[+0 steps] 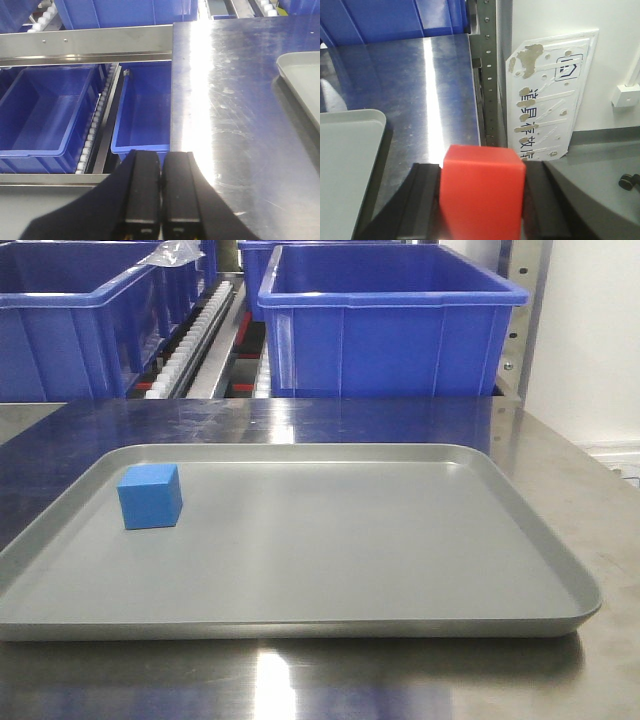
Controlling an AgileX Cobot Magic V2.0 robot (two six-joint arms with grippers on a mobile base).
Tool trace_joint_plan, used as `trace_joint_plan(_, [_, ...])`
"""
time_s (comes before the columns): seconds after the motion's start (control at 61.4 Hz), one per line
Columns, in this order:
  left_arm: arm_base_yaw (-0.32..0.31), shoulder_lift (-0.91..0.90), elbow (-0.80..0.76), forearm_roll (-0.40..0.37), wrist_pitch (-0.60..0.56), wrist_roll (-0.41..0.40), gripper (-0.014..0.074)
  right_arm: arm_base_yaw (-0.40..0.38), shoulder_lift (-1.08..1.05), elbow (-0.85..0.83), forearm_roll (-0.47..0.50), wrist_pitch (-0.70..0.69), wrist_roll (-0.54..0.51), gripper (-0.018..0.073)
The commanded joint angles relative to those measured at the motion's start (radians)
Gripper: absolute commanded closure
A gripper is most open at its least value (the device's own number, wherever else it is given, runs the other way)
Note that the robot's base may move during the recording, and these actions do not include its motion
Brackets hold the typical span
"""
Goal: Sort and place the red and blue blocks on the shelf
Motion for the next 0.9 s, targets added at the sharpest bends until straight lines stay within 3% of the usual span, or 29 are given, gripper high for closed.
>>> trace_joint_plan(0.0, [-0.001, -0.016, 0.045, 0.005, -0.063, -0.004, 0.0463, -0.005, -0.004, -0.025, -0.021, -0.102, -0.006, 0.0512])
trace_joint_plan(0.879, [-0.001, -0.016, 0.045, 0.005, -0.063, -0.004, 0.0463, -0.005, -0.004, -0.025, -0.021, -0.115, -0.006, 0.0512])
